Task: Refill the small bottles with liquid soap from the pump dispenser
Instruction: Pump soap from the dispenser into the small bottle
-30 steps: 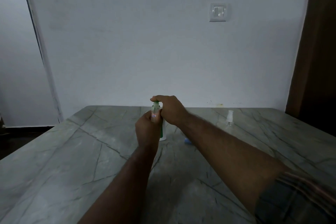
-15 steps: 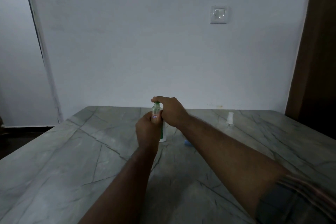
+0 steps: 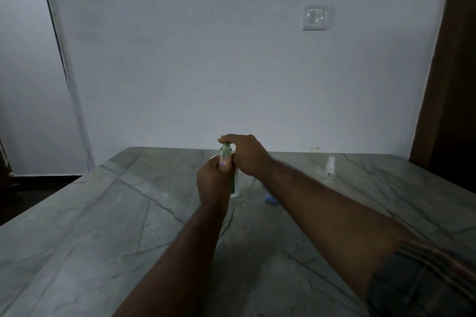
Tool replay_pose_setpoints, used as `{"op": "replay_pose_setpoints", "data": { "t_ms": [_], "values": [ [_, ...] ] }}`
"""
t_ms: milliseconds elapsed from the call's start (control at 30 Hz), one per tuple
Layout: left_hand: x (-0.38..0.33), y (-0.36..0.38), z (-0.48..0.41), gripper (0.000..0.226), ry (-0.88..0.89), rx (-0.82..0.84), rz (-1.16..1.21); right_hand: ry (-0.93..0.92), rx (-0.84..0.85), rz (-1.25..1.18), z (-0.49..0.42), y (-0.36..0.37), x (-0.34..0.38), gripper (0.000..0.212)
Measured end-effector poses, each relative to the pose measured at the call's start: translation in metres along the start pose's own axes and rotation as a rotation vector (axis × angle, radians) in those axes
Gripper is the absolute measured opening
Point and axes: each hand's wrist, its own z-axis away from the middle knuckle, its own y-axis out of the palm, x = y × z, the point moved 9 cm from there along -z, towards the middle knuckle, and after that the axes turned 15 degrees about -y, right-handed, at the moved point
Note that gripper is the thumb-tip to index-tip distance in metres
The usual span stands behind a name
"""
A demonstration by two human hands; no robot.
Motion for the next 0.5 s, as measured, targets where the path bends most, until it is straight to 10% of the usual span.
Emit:
{"op": "replay_pose_setpoints", "data": {
  "t_ms": [500],
  "values": [
    [-0.002, 0.0, 0.002, 0.028, 0.002, 0.014, 0.032, -0.015, 0.073, 0.054, -0.006, -0.003, 0.001, 0.062]
  ]
}}
